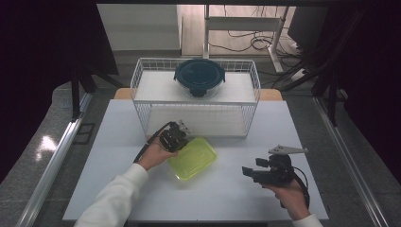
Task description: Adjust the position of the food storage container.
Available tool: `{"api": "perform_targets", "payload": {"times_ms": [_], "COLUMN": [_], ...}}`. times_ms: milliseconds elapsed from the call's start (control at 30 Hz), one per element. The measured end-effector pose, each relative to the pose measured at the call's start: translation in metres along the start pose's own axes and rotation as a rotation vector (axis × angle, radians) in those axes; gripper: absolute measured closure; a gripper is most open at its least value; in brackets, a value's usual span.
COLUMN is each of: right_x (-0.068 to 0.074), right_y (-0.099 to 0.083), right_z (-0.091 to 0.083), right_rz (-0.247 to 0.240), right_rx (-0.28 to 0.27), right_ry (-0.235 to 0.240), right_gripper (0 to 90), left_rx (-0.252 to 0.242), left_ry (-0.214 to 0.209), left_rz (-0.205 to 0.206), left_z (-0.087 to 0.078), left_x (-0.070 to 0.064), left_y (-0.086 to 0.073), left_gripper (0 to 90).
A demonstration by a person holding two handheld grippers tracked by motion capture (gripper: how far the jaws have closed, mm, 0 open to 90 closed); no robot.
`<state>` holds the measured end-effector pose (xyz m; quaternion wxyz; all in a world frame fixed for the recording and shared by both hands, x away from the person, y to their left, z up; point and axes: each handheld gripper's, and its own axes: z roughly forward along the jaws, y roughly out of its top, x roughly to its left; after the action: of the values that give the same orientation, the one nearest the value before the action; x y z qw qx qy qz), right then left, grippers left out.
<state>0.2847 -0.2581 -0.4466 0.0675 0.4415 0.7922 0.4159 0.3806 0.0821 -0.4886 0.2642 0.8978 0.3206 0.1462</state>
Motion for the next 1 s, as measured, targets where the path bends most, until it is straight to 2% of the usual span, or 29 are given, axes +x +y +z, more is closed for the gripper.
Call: {"api": "perform_targets", "payload": {"times_ms": [233, 267, 300, 433, 467, 533, 700, 1000], "right_x": [0.0, 0.001, 0.001, 0.001, 0.001, 0.001, 0.001, -0.001], "right_y": [0.0, 0.0, 0.0, 0.0, 0.0, 0.0, 0.0, -0.001], "right_z": [-0.001, 0.0, 0.0, 0.0, 0.0, 0.001, 0.001, 0.0], "right_rz": [-0.002, -0.002, -0.002, -0.001, -0.001, -0.001, 0.0, 0.002], "right_rx": [-0.001, -0.001, -0.002, 0.002, 0.002, 0.002, 0.006, 0.003], "right_ry": [0.001, 0.002, 0.002, 0.002, 0.002, 0.002, 0.001, 0.0], "right_gripper": [26.5, 26.5, 26.5, 26.5, 26.5, 26.5, 26.5, 26.5], "left_rx": [-0.006, 0.004, -0.009, -0.005, 0.006, -0.007, 0.012, -0.003], "left_ry": [-0.053, -0.056, -0.064, -0.085, -0.087, -0.101, -0.118, -0.165], "left_rz": [0.042, 0.06, 0.053, 0.096, 0.116, 0.114, 0.162, 0.192], "left_z": [0.002, 0.001, 0.002, 0.002, 0.002, 0.003, 0.004, 0.008], "left_x": [-0.022, -0.025, -0.03, -0.041, -0.042, -0.046, -0.052, -0.066], "left_y": [0.008, 0.009, 0.01, 0.014, 0.015, 0.017, 0.023, 0.031], "left_gripper": [90.0, 90.0, 90.0, 90.0, 90.0, 90.0, 90.0, 90.0]}}
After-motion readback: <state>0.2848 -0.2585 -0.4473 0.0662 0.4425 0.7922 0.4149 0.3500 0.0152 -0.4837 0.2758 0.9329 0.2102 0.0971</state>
